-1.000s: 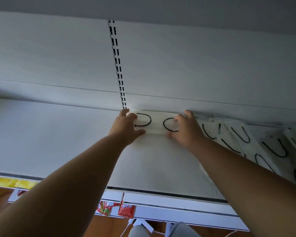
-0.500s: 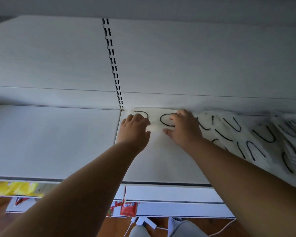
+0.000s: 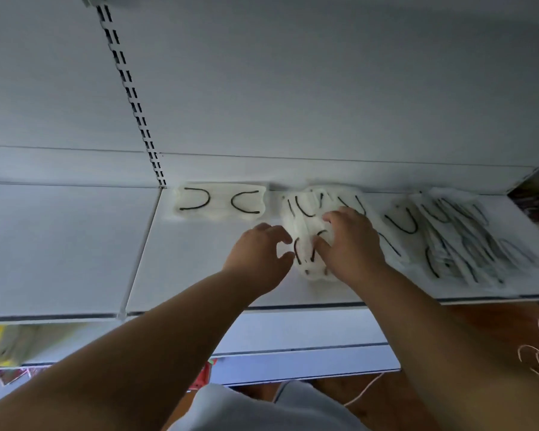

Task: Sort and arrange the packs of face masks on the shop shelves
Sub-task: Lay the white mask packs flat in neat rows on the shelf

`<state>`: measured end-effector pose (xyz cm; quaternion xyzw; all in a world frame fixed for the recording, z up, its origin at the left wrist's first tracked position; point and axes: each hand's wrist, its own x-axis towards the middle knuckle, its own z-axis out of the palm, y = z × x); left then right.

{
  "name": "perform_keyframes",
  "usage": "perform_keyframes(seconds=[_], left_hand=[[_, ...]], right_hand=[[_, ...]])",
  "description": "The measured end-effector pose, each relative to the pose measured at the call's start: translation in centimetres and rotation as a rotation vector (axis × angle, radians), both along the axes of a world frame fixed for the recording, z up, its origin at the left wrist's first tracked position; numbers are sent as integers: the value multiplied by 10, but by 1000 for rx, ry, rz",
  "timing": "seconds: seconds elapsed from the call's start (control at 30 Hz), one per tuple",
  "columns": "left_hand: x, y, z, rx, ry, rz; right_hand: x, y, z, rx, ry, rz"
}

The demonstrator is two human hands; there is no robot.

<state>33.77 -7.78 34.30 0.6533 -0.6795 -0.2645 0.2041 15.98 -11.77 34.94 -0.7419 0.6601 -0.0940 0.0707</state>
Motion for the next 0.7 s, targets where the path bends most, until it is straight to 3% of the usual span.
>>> perform_keyframes(seconds=[0.07, 0.17, 0.27, 0.4, 0.53, 0.63, 0.7], left_hand=[[-26, -7, 0, 241, 267, 139], [-53, -16, -2, 422, 601, 392], [-70, -26, 1, 368, 626, 513], [-82, -34, 3, 351, 556, 660], [-92, -38, 1, 298, 587, 715], [-92, -42, -1, 317, 715, 753], [-92, -43, -3, 337, 780, 746]], right_hand=[[-21, -8, -2, 129, 51, -49], [-38, -11, -4, 244, -138, 14], [-61, -21, -3, 156, -197, 19], [-80, -28, -8, 291, -139, 8], [-74, -18, -11, 277, -342, 192], [-76, -24, -15, 186, -210, 108], [-79, -28, -13, 256, -168, 28]])
